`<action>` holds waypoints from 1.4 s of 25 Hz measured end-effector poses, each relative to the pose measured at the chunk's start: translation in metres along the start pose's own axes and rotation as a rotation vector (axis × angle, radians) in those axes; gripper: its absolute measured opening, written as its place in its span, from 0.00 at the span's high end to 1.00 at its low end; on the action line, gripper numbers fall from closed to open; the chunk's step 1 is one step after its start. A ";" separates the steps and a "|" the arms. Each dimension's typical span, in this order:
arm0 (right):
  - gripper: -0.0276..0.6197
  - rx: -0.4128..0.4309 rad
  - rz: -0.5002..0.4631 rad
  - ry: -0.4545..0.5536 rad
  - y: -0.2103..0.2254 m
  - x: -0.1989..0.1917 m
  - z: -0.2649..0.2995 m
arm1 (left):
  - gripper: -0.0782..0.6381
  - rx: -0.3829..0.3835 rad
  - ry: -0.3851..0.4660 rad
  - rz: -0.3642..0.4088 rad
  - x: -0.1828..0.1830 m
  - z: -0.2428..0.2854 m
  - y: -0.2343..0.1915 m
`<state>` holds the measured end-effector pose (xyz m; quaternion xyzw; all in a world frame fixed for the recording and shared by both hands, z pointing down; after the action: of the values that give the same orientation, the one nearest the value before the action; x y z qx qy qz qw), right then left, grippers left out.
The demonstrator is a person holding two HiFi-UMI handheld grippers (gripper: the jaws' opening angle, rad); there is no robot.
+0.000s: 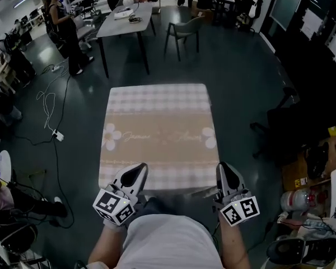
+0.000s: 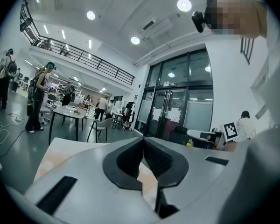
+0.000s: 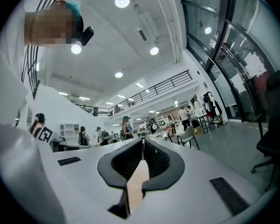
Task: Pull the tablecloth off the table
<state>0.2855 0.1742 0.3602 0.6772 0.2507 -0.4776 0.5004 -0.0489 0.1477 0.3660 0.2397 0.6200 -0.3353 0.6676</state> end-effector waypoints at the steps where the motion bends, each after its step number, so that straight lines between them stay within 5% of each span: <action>1: 0.91 -0.001 -0.009 -0.010 0.000 -0.002 0.015 | 0.87 0.007 -0.003 -0.008 -0.001 0.002 -0.014; 13: 0.89 -0.190 -0.088 -0.217 0.020 -0.047 0.148 | 0.87 0.038 -0.094 -0.068 -0.024 -0.004 -0.175; 18: 0.68 -0.261 -0.089 -0.376 0.055 -0.074 0.181 | 0.87 0.046 -0.134 -0.102 -0.033 -0.003 -0.208; 24: 0.59 -0.337 -0.125 -0.521 0.113 -0.096 0.201 | 0.87 0.038 -0.189 -0.109 -0.041 0.005 -0.206; 35: 0.55 -0.454 -0.035 -0.765 0.246 -0.159 0.196 | 0.87 0.132 -0.294 -0.127 -0.048 0.019 -0.148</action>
<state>0.3423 -0.0756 0.6020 0.3202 0.1575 -0.6350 0.6852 -0.1466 0.0430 0.4299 0.1917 0.5063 -0.4482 0.7114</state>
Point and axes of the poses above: the fingertips, and each gripper's own axes: z forward along the fingers, y to its right, x out of its top, the point moved 9 cm from there along -z, backward along the fingers, and after that the axes turned 11 degrees about z, right-handed, at the moved point
